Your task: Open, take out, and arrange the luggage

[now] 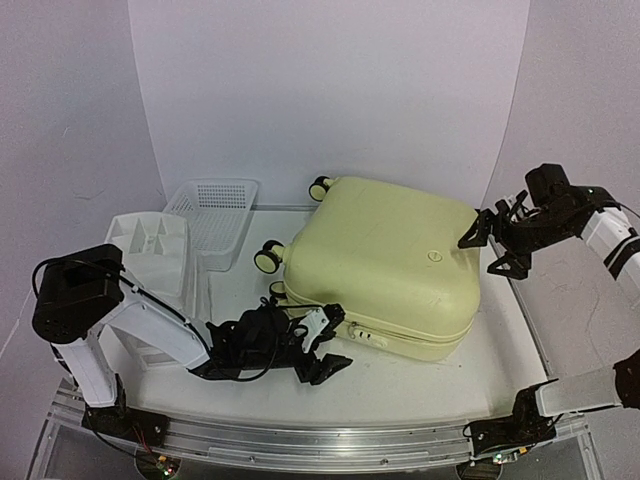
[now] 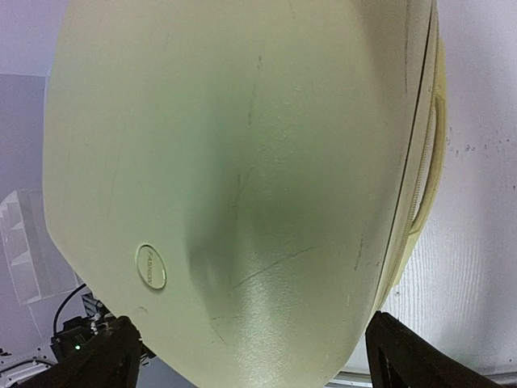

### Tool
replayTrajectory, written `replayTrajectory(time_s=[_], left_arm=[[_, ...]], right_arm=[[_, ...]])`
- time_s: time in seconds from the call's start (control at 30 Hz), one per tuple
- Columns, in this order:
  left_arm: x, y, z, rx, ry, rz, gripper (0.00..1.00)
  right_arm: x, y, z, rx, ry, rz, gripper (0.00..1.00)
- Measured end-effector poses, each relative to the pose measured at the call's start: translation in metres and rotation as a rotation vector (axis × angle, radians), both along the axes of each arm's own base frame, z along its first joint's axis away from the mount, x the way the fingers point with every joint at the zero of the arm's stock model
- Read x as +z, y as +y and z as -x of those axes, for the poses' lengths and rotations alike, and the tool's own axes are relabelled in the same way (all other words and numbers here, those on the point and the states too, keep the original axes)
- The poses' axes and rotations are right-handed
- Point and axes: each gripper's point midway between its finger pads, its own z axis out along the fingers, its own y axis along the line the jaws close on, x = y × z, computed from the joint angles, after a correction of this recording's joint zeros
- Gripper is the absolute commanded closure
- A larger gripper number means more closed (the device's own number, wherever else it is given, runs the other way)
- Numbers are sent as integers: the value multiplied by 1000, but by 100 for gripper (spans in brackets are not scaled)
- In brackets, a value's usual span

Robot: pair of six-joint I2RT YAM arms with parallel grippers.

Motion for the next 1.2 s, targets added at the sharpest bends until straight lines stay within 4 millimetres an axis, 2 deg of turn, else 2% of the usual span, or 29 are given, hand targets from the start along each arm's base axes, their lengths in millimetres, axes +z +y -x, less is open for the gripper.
replayTrajectory(time_s=[0.1, 0.23, 0.4, 0.67, 1.03, 1.2], left_arm=[[-1, -3, -5, 14, -25, 16, 32], [8, -8, -15, 56, -56, 52, 37], [19, -14, -26, 106, -87, 86, 54], [16, -18, -33, 137, -84, 87, 72], [14, -20, -36, 172, -73, 96, 84], [13, -24, -37, 182, -76, 94, 84]], right_arm=[[1, 4, 1, 7, -5, -13, 2], [0, 6, 3, 10, 5, -21, 2], [1, 9, 3, 13, 2, -27, 2], [1, 14, 5, 27, 4, -30, 2], [1, 17, 5, 34, 1, -31, 2], [1, 19, 5, 40, 0, -31, 2]])
